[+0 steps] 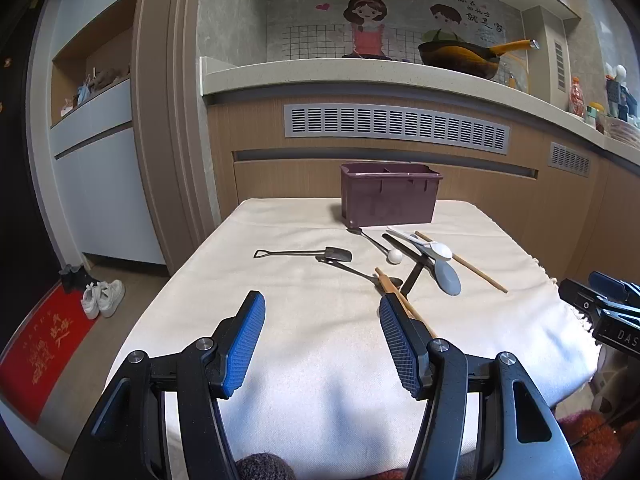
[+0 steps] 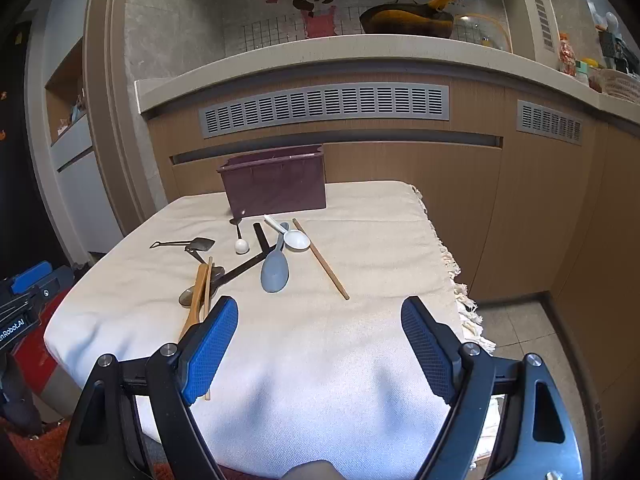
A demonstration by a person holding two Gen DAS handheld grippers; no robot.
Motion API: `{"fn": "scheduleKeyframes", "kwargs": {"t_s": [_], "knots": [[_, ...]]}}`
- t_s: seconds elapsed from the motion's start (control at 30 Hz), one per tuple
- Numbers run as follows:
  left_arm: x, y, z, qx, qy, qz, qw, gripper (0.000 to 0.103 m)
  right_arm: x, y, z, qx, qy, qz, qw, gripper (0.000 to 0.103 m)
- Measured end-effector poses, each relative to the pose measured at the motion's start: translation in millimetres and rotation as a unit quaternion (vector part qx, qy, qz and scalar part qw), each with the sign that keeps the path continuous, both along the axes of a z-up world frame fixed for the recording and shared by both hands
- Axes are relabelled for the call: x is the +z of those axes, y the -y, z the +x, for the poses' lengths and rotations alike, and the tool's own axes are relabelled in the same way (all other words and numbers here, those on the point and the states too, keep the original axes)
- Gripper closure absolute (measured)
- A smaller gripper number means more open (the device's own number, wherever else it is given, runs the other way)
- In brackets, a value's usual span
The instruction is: Organize utensils
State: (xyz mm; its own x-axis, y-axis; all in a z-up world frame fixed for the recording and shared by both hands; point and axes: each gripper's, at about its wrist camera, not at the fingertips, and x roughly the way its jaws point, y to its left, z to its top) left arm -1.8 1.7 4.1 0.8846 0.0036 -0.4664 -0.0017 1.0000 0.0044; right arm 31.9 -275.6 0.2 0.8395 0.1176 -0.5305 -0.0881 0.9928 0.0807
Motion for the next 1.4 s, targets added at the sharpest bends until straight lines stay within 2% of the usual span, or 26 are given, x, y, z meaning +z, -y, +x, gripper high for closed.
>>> {"fn": "scheduleKeyframes", "kwargs": {"t_s": [1.4], "knots": [[-2.7,-0.3,3.1,0.0,-0.005,-0.003,1.0,0.043,-0.8,-1.2,1.3,0.002,-0.001,-0.001,1.0,0.021]]}}
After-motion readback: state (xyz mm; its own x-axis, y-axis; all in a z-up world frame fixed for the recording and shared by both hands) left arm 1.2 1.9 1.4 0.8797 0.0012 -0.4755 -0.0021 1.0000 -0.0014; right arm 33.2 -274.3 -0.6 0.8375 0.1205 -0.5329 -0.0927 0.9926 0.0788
